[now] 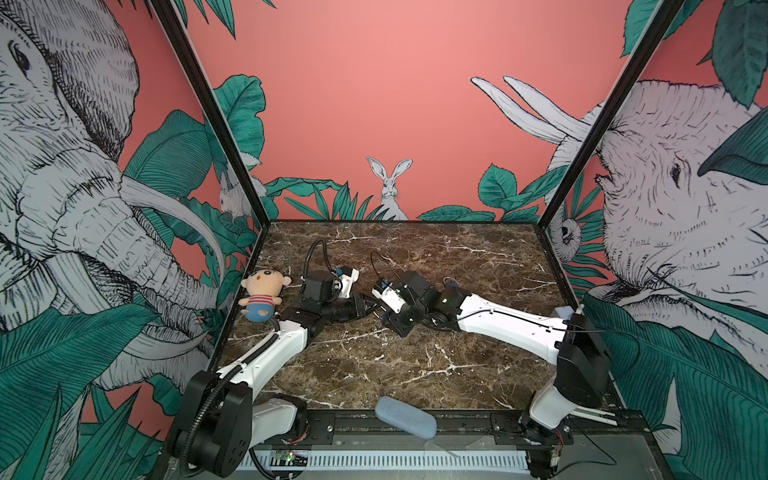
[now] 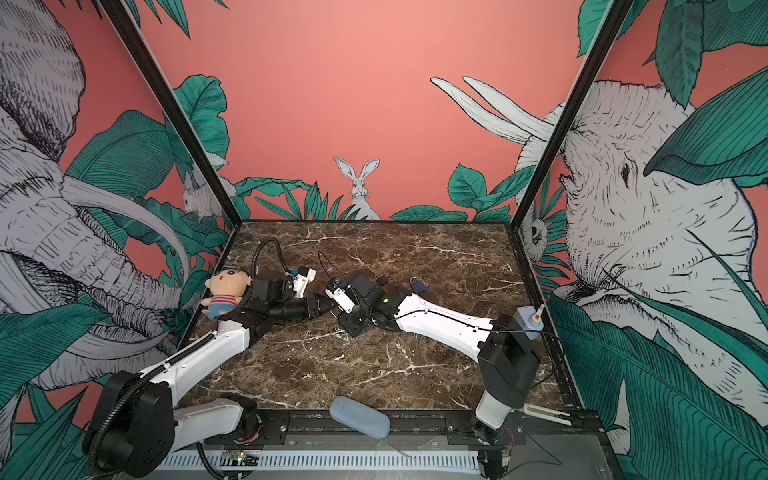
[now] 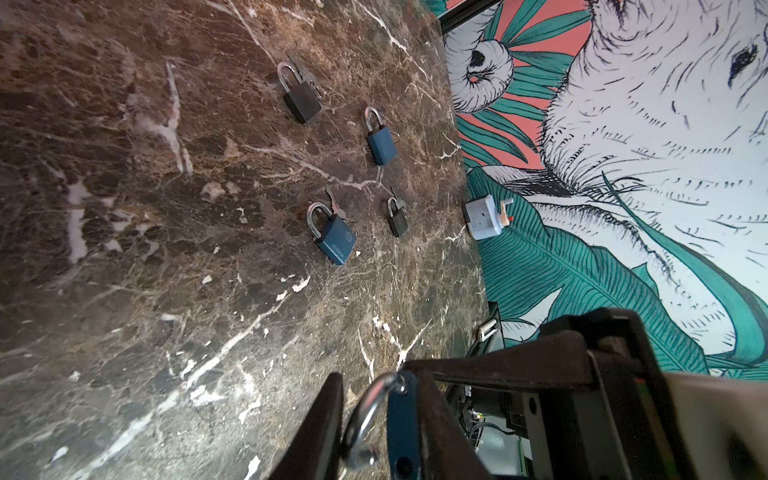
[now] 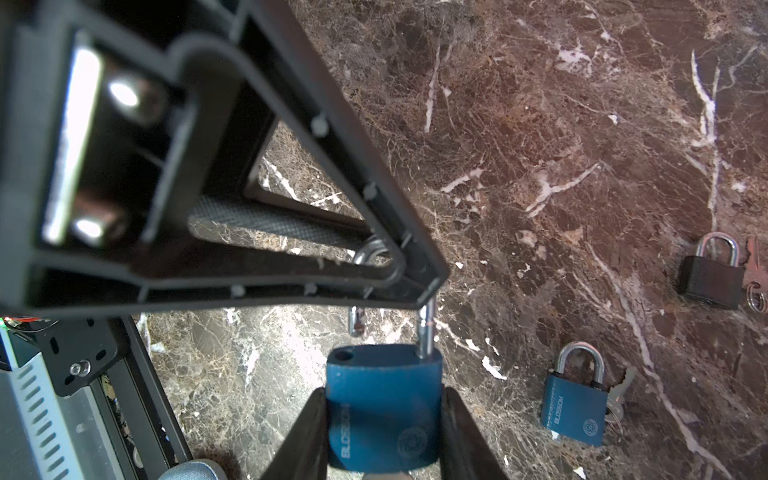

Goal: Lock with the key

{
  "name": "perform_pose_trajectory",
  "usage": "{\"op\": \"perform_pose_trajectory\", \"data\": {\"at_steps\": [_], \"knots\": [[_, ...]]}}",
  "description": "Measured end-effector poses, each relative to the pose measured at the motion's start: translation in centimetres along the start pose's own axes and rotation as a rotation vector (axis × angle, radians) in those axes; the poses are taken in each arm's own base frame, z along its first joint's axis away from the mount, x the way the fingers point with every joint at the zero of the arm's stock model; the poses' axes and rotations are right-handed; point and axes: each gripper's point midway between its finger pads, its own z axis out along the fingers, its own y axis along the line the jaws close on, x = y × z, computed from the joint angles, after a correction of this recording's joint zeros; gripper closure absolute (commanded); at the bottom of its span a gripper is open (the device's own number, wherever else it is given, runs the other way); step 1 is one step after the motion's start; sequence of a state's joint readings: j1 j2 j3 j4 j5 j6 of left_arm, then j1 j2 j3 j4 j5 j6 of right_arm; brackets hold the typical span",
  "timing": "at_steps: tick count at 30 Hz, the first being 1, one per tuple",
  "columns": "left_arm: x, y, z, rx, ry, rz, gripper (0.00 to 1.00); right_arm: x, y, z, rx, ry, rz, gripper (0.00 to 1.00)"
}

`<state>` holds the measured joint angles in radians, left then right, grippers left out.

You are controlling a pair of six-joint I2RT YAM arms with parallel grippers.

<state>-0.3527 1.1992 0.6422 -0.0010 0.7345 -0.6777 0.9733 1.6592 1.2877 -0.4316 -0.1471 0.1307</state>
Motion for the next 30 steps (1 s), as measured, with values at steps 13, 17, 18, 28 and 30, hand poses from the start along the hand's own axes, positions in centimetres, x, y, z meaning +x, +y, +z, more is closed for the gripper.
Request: {"op": "perform_pose_trajectory", "data": {"at_steps": [13,17,18,28,30], "knots": [[0.2,-0.2,0.0,0.013,0.012,0.008,0.73,-0.9,0.2,-0.4,-0.009,-0.021,-0.002,0.94],[0.2,-0.3,0.0,0.018,0.014,0.011,0.79,-1.1,0.2,-0.5,-0.009,-0.026,-0.002,0.95],[0.2,-0.4,0.0,0.02,0.014,0.013,0.81,-1.1,0.2,-0.5,-0.008,-0.025,-0.002,0.95],[-0.1,-1.4,-0.1,0.051,0.016,0.025,1.0,-0.8,0.1,-0.5,-0.006,-0.013,0.005,0.95],[-0.1,-1.3,-0.1,0.048,0.014,0.022,1.0,-0.8,0.1,-0.5,-0.006,-0.013,0.006,0.93]]}}
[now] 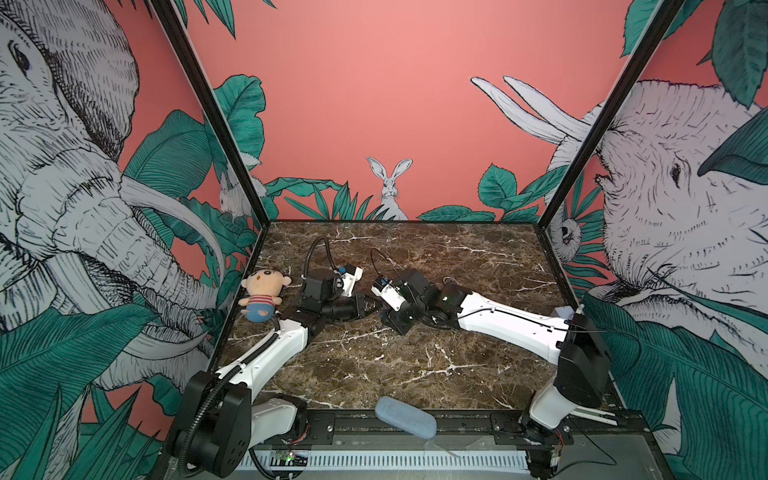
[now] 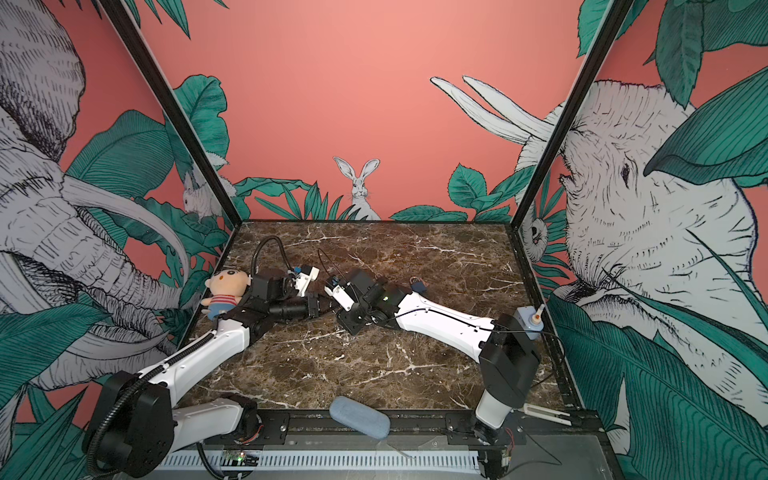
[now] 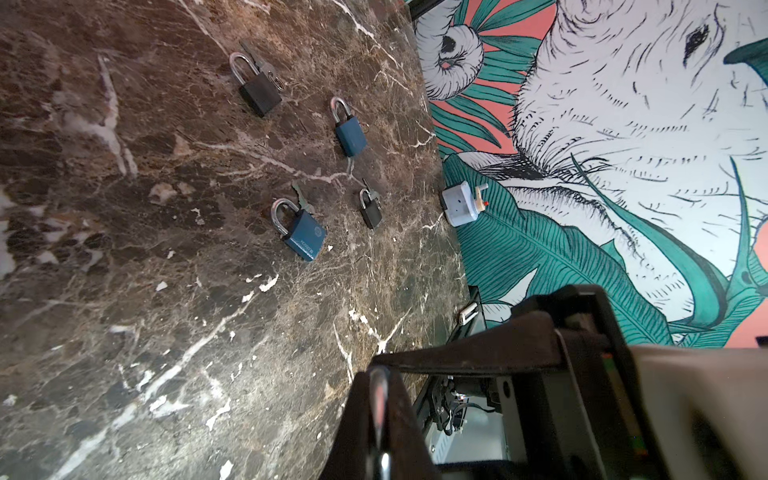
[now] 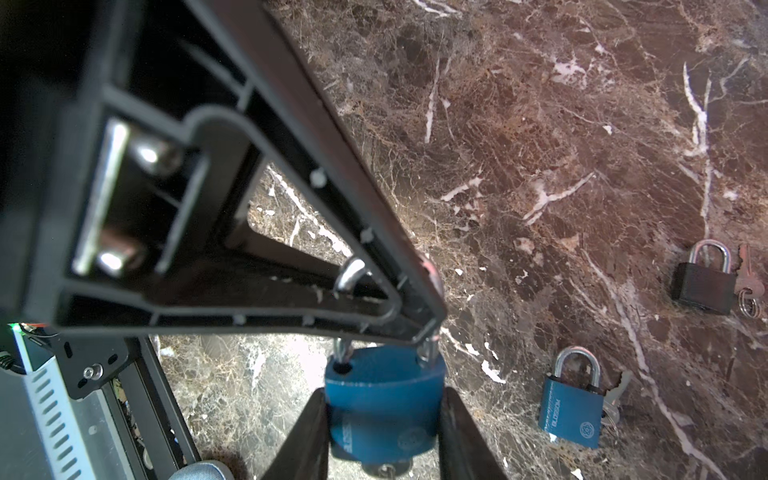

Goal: Lock with the key

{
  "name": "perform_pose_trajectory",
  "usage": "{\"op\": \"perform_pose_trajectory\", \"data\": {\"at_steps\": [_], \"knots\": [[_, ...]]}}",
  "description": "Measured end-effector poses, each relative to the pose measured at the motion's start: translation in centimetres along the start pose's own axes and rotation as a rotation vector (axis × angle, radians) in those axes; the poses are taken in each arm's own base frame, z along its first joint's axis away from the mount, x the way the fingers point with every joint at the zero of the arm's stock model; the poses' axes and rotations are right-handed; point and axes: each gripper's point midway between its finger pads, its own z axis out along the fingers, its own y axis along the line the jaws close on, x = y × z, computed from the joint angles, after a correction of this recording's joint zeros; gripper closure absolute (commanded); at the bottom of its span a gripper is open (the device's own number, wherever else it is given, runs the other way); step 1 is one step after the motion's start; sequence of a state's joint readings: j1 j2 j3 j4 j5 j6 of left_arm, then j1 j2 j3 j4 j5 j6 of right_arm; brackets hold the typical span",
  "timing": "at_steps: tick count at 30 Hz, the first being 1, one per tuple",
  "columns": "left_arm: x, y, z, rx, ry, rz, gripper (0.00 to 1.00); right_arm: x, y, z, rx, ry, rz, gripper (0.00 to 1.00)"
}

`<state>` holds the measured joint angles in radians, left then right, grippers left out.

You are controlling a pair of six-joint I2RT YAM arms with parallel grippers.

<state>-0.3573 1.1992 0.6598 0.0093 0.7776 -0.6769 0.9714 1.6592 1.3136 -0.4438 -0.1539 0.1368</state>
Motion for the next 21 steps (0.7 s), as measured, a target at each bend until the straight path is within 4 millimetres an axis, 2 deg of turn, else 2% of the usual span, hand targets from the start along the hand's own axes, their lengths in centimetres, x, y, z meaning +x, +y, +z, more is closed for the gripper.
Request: {"op": "perform_pose_trajectory", "data": {"at_steps": [1,3,4,6,9,14,18,21], "knots": [[0.0,0.0,0.0,-0.001,-0.001,-0.004,1.0,0.0,0.0,0.0,0.0,0.0,0.002,0.87],[-0.1,0.0,0.0,-0.003,-0.006,-0.014,1.0,0.0,0.0,0.0,-0.001,-0.002,0.008,0.66],[-0.2,0.0,0.0,-0.002,-0.012,-0.022,1.0,-0.1,-0.1,0.0,-0.004,-0.005,0.017,0.59],[-0.6,-0.1,-0.1,-0.001,-0.033,-0.039,1.0,-0.4,-0.5,-0.1,-0.015,-0.023,0.047,0.54],[-1.4,-0.2,-0.4,-0.009,-0.085,-0.066,1.0,-0.7,-1.1,-1.2,-0.079,-0.092,0.127,0.52],[-3.4,-1.4,-1.6,-0.014,-0.196,-0.093,1.0,-2.2,-3.7,-5.4,-0.159,-0.289,0.273,0.5],[-5.9,-3.9,-3.3,0.009,-0.289,-0.089,1.0,-3.5,-5.9,-7.5,-0.192,-0.438,0.331,0.5],[-7.6,-6.0,-4.4,0.04,-0.345,-0.09,1.0,-4.4,-6.2,-8.2,-0.208,-0.498,0.311,0.5]]}}
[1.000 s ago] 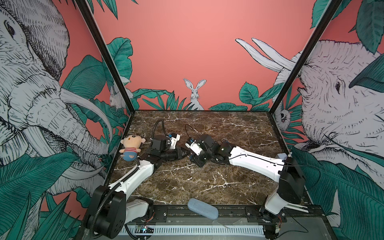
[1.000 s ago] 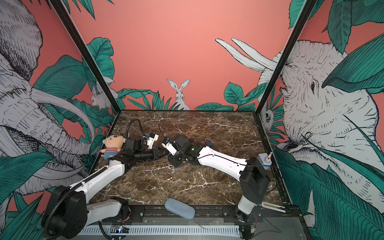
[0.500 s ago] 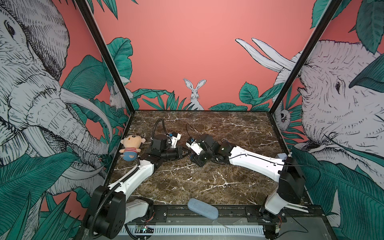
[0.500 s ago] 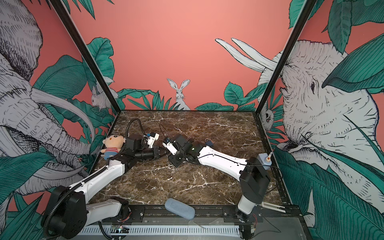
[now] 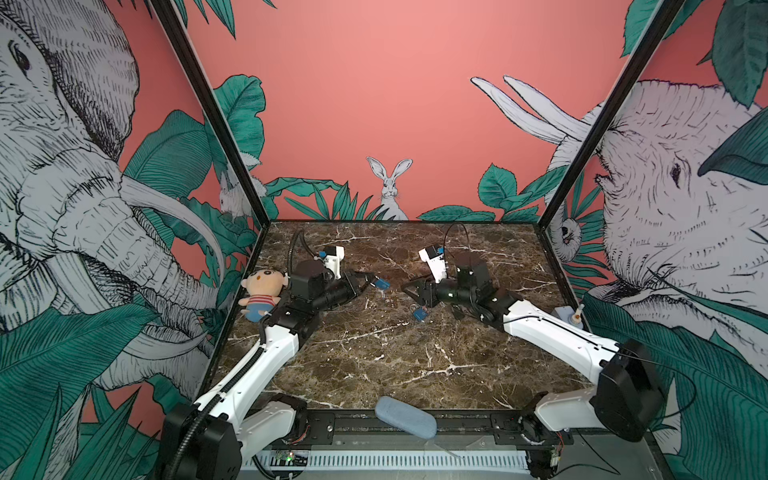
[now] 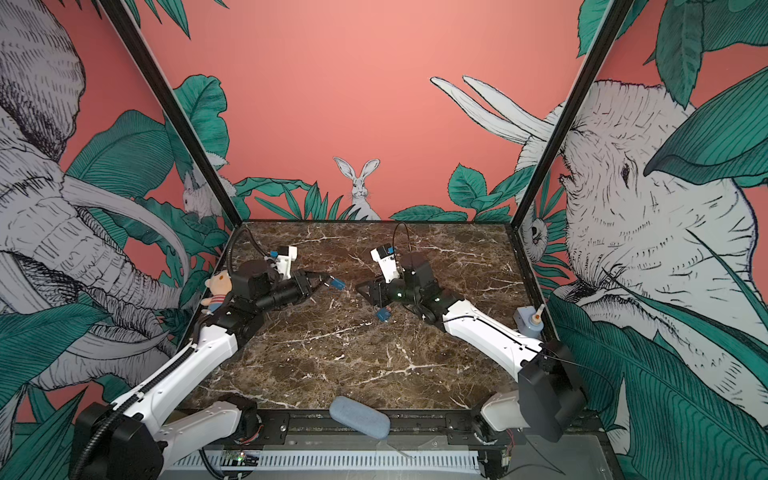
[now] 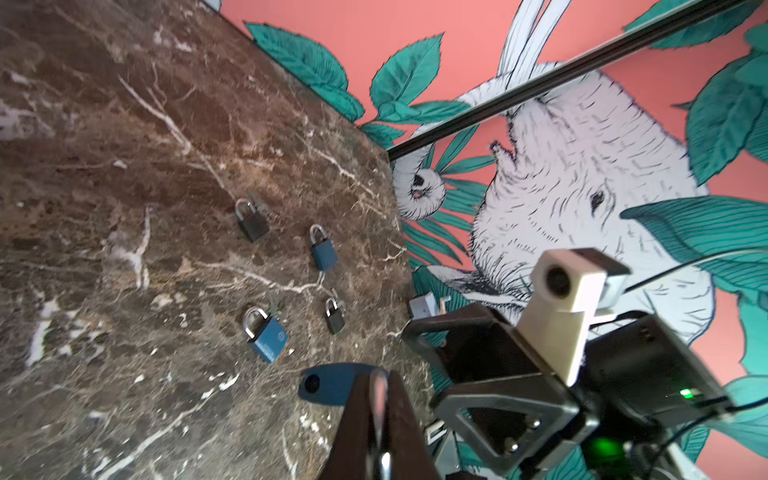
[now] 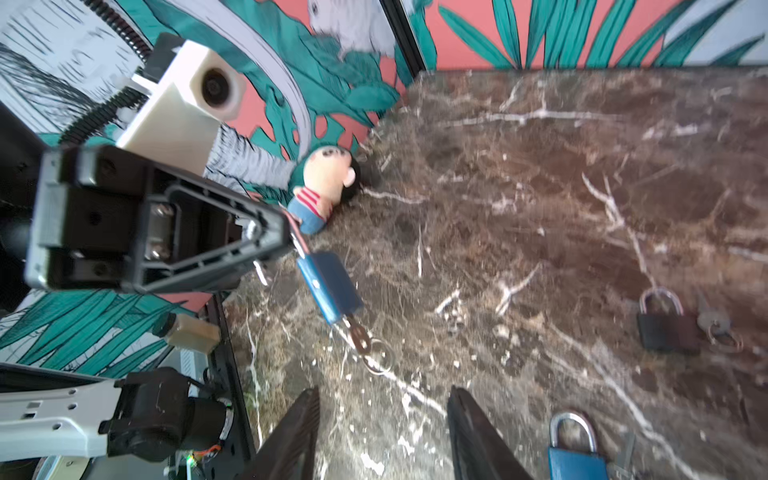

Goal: Lock with the key

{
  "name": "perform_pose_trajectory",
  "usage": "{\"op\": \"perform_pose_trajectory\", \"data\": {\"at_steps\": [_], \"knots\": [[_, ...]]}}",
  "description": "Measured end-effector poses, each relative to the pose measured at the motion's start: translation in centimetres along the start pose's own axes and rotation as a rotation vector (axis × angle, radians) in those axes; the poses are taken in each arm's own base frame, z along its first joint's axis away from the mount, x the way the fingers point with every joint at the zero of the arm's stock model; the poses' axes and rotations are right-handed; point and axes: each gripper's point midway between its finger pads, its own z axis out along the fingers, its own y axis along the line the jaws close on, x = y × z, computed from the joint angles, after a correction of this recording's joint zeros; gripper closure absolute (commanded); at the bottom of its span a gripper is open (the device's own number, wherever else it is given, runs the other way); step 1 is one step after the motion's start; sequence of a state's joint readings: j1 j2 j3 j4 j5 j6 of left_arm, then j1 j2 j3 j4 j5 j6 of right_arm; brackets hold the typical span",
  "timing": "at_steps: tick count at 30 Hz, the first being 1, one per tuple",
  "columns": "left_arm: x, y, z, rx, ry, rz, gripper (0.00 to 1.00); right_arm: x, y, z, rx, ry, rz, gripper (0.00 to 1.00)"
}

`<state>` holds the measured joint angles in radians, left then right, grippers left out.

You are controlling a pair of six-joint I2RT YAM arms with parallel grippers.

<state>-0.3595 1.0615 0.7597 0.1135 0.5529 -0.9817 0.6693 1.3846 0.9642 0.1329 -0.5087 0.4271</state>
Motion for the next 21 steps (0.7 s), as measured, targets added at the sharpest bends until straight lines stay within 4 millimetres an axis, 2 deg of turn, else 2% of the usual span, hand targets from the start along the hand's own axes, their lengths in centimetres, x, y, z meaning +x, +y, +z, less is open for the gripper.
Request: {"op": "perform_pose_trajectory", "data": {"at_steps": [3,13,18,21], "knots": [[-1.0,-1.3,-0.1,0.024,-0.031,-0.031,1.0,-1.1,0.7,0.0,-0.031,-0.041,-0.039,0.5],[-1.4,-3.2,0.4,0.062,-0.023,-0.13,1.0,-5.6,3.4,-0.1,-0.125,-0.149,-0.164,0.49],[-1.8,-4.2,0.2,0.087,-0.03,-0.141,1.0,-5.6,3.3,1.2,-0.152,-0.135,-0.168,0.5],[-1.8,-4.4,0.1,0.09,-0.032,-0.147,1.0,-5.4,3.1,1.8,-0.16,-0.121,-0.165,0.57]]}}
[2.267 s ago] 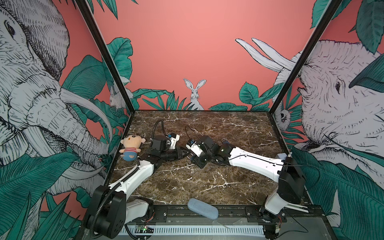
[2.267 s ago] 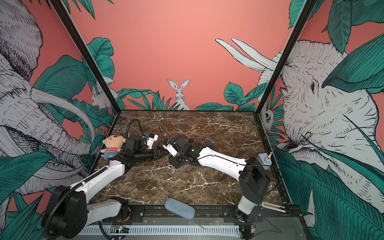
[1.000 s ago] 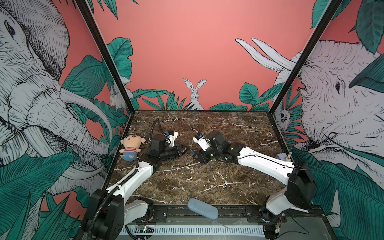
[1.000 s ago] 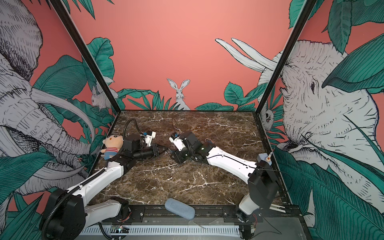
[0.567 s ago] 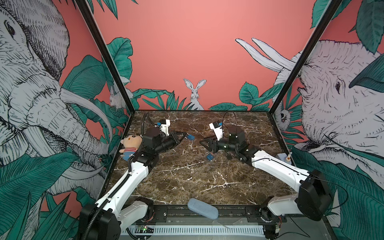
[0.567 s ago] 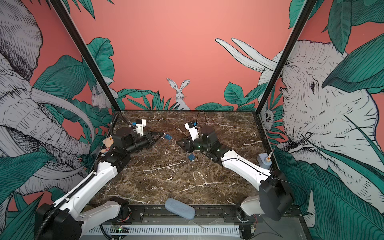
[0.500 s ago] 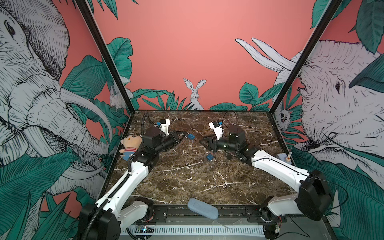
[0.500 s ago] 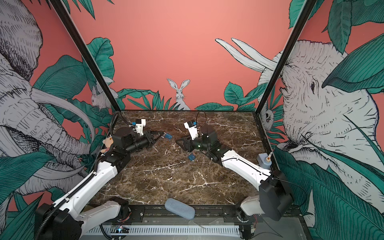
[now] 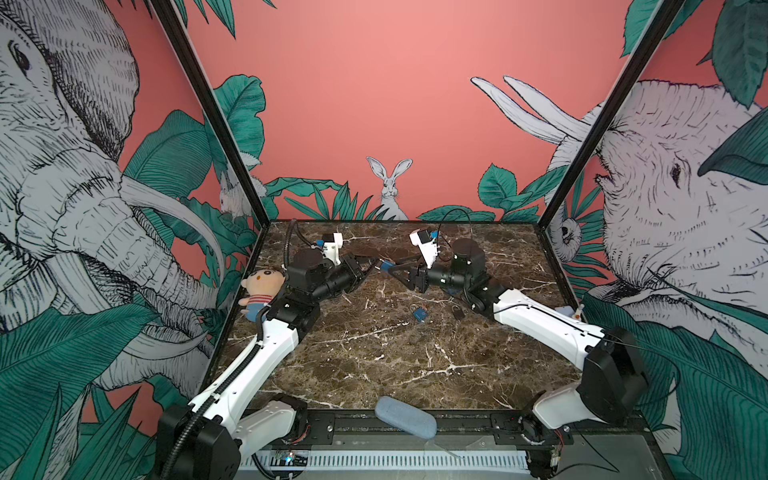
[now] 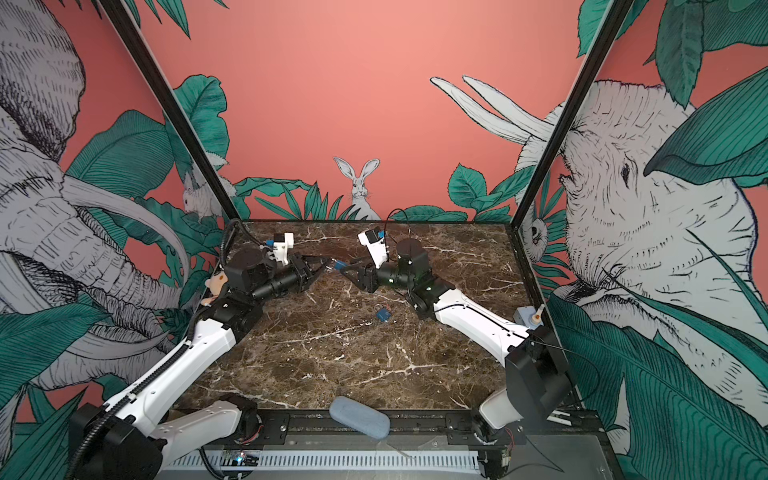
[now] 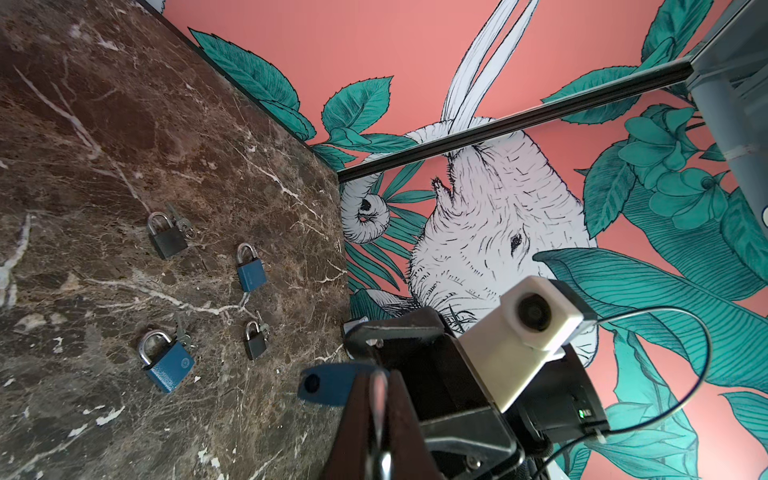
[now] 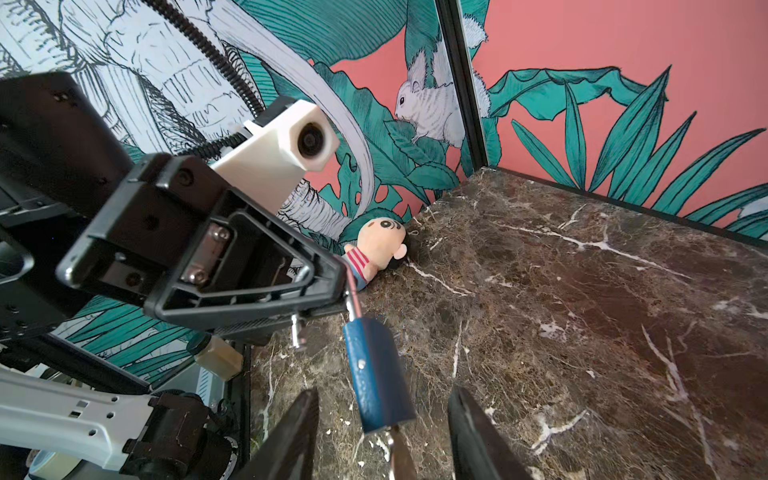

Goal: Lock with the key

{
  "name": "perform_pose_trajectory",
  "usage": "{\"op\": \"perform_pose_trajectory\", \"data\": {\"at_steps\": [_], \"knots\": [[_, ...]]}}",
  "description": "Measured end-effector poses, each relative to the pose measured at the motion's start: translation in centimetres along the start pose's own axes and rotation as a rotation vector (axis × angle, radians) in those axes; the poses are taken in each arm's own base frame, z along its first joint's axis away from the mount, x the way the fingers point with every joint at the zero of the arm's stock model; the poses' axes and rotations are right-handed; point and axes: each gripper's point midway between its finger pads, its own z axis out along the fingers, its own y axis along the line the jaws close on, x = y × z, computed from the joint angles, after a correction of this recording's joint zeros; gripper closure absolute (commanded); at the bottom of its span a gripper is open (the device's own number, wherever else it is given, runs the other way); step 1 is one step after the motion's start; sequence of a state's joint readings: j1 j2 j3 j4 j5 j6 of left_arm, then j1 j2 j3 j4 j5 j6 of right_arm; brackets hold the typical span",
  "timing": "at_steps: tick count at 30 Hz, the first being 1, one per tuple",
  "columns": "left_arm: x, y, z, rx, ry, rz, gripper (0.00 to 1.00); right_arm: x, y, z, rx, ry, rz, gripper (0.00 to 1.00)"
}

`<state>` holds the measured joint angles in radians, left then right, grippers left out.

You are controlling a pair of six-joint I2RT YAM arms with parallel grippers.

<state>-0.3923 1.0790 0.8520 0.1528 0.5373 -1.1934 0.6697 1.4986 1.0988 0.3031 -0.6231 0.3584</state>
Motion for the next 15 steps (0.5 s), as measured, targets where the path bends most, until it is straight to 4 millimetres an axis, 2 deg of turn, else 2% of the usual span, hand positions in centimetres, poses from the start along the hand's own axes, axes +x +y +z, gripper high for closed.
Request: {"op": "perform_pose_trajectory", "data": {"at_steps": [7,15], "knots": [[-0.03,-0.11,-0.02,0.004,-0.001,-0.011,1.0,-0.64,0.31,0.74,-0.038,-0.001,-0.007,0.67],[-0.13,-0.34,-0.02,0.013,-0.005,-0.021,1.0,-0.88,0.49,0.89,-0.052,-0.005,-0.009,0.64]]}}
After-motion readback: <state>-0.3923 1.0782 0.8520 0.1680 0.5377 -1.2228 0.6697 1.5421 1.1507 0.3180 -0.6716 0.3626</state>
